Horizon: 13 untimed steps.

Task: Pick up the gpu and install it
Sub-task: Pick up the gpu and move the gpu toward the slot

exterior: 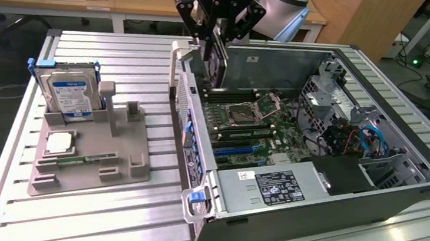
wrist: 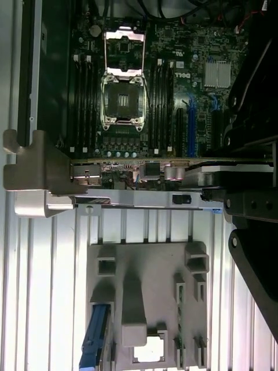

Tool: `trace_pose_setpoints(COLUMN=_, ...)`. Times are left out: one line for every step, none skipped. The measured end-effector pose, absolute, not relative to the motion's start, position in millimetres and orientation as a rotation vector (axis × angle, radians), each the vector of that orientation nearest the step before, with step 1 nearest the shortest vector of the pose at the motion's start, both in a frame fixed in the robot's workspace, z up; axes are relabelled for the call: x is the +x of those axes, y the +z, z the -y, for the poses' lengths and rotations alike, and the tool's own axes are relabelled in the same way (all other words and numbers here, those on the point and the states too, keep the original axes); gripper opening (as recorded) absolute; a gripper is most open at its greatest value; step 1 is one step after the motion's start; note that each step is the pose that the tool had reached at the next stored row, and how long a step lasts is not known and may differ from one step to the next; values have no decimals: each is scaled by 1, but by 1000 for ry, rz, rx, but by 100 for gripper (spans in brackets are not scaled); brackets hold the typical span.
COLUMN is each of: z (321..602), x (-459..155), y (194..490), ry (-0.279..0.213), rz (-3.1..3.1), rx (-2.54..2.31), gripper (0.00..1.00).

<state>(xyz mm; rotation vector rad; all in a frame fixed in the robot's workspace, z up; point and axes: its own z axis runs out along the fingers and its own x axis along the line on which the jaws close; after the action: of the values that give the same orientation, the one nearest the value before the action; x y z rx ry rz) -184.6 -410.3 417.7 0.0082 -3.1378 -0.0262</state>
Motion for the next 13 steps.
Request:
trace_pose_setpoints(z=410, x=-184, y=418, ry=-26, rz=3138, rx=8, gripper=28)
trace_pose_setpoints(z=410, x=-183, y=418, ry=-26, rz=3138, rx=8, gripper=28)
trace_pose_setpoints(z=410, x=-182, y=418, ry=-26, rz=3138, rx=8, gripper=28)
trace_pose_setpoints(z=410, x=-182, y=418, ry=-26, rz=3138, rx=8, gripper=28)
trace_pose_setpoints(z=410, x=-181, y=418, ry=-26, rz=3138, rx=8, gripper=28)
trace_pose_setpoints(z=410, x=-180, y=418, ry=-26, rz=3138, rx=8, gripper=28)
trace_pose_setpoints(z=410, x=-179, y=418, ry=-26, rz=3138, rx=8, gripper=28)
trace_pose_setpoints(z=410, x=-178, y=418, ry=-26, rz=3138, rx=8, gripper=28)
trace_pose_setpoints(z=410, x=-177, y=418, ry=-26, rz=3138, rx=8, gripper=28)
trace_pose_setpoints(z=410, x=-176, y=418, ry=-26, rz=3138, rx=8, gripper=28)
trace_pose_setpoints(z=410, x=-176, y=418, ry=-26, rz=3138, rx=8, gripper=28)
trace_pose_setpoints(z=410, x=-175, y=418, ry=-26, rz=3138, rx=8, gripper=28)
trace_pose_setpoints(z=410, x=-174, y=418, ry=-26, rz=3138, rx=8, gripper=28)
